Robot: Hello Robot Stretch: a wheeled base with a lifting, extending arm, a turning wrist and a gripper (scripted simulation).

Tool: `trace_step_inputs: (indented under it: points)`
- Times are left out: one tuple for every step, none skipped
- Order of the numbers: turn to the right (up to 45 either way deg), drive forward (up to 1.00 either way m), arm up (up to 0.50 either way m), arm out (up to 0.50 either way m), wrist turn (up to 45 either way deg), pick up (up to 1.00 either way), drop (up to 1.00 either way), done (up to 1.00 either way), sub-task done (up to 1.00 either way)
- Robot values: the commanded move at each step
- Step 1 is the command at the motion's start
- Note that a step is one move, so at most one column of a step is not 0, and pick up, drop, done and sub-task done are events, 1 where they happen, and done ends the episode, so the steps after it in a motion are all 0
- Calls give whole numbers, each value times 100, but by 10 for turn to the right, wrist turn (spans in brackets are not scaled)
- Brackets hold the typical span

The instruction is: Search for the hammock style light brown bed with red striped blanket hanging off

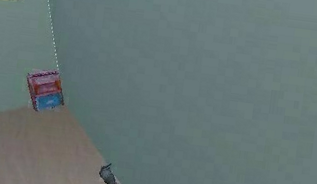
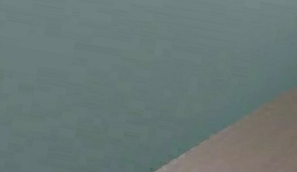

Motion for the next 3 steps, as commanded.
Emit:
trace_step_inputs:
  points:
    - [-450, 0, 0, 0, 0, 0, 0, 0, 0]
    - [-450, 0, 0, 0, 0, 0, 0, 0, 0]
    - [-210, 0, 0, 0, 0, 0, 0, 0, 0]
